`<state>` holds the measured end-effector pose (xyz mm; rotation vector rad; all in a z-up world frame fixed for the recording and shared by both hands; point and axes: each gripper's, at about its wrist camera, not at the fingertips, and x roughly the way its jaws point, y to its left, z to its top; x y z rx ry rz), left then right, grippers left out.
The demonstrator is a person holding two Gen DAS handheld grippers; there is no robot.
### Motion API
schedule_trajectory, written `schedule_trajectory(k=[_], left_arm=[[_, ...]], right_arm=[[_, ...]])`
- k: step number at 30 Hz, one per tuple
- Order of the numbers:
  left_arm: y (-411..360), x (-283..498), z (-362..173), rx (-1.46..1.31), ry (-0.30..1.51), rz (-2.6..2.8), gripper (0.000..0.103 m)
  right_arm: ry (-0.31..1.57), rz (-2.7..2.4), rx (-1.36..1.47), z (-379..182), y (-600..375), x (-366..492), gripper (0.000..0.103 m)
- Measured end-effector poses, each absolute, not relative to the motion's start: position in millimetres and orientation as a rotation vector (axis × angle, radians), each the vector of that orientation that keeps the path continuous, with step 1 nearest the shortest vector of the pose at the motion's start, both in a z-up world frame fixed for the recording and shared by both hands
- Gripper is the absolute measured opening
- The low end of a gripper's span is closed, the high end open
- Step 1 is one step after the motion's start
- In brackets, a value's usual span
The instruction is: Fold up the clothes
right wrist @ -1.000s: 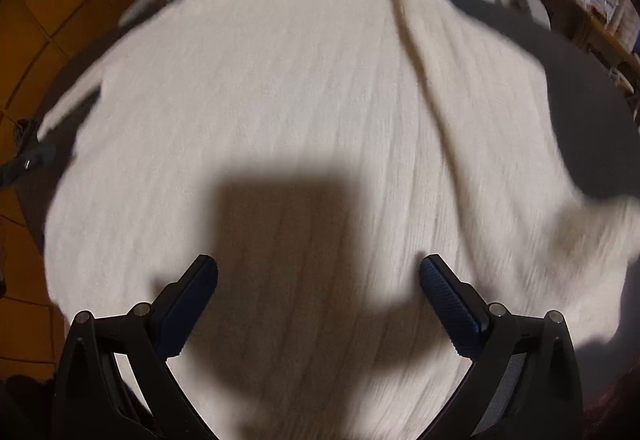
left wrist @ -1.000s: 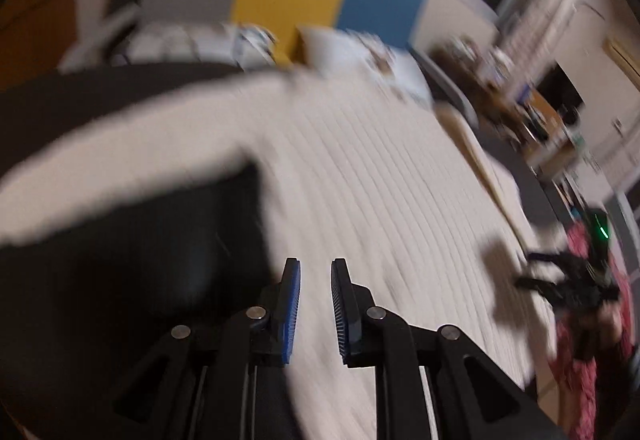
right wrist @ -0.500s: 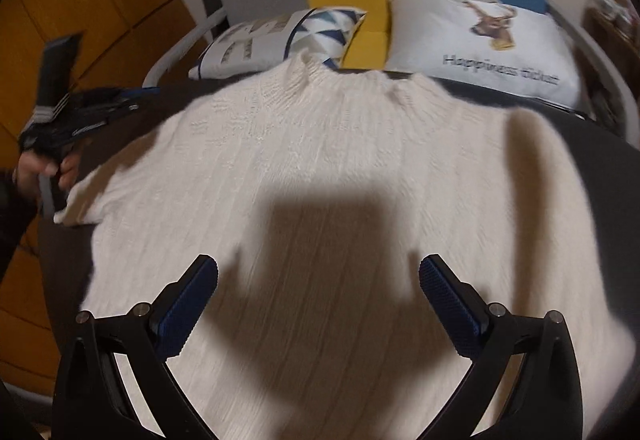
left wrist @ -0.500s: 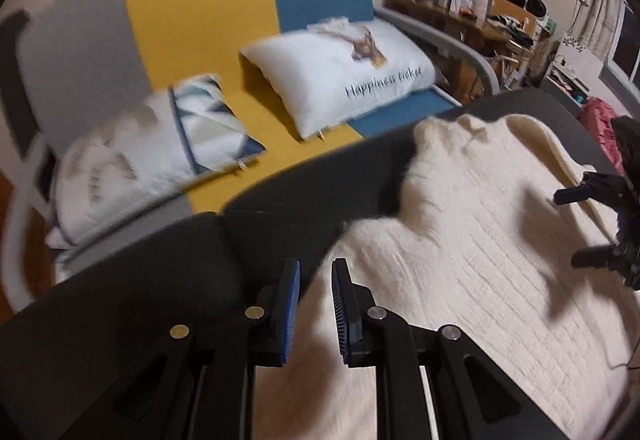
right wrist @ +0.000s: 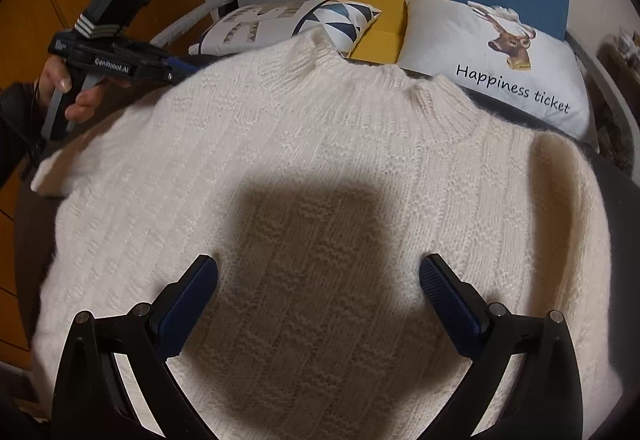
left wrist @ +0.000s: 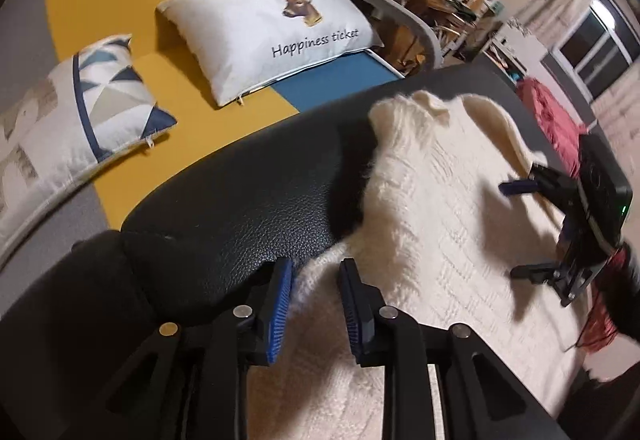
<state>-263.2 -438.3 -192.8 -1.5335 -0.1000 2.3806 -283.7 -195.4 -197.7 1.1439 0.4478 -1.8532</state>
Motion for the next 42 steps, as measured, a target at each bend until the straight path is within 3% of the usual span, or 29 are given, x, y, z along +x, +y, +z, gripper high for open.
schedule_trajectory(k=[2, 4, 7, 11, 20, 25, 28, 34, 37, 42], left_arm=[[-421, -255, -192, -1.507, 0.083, 2.433, 0.027], [-407, -247, -189, -1.480, 0.200, 2.500, 0.011], [-398, -232, -183, -1.441, 0.296, 2.702, 0.008], [-423, -213, -192, -1.495, 0.010, 2.994, 0.008], [-417, -205, -176, -1.505, -0.161, 3.132, 0.009], [-380, -203, -148, -1.239, -0.052, 3.118, 0.009], [-363, -228, -154, -1.260, 0.012, 3.057, 0.009], [-371, -267, -199, -1.426, -0.096, 3.010, 0.010], [-381, -262, -202, -1.409, -0.252, 3.018, 0.010], [-382, -266, -195, -1.387, -0.434, 2.931, 0.010]], right_arm=[[0.470, -1.858, 1.144, -199, -199, -283, 0.103], [0.479, -1.862, 1.150, -198, -200, -282, 0.103], [0.471, -1.884, 1.146, -192, -202, -283, 0.103], [0.521, -1.997, 1.054, -180, -207, -282, 0.103], [0.448, -2.068, 1.189, -205, -195, -292, 0.103], [0.340, -1.936, 1.200, -189, -190, -302, 0.103], [0.232, -1.877, 1.107, -171, -193, -323, 0.103], [0.114, -1.773, 1.162, -190, -209, -382, 0.103], [0.112, -1.842, 1.137, -194, -197, -386, 0.095], [0.115, -1.878, 1.105, -193, -192, -380, 0.095]])
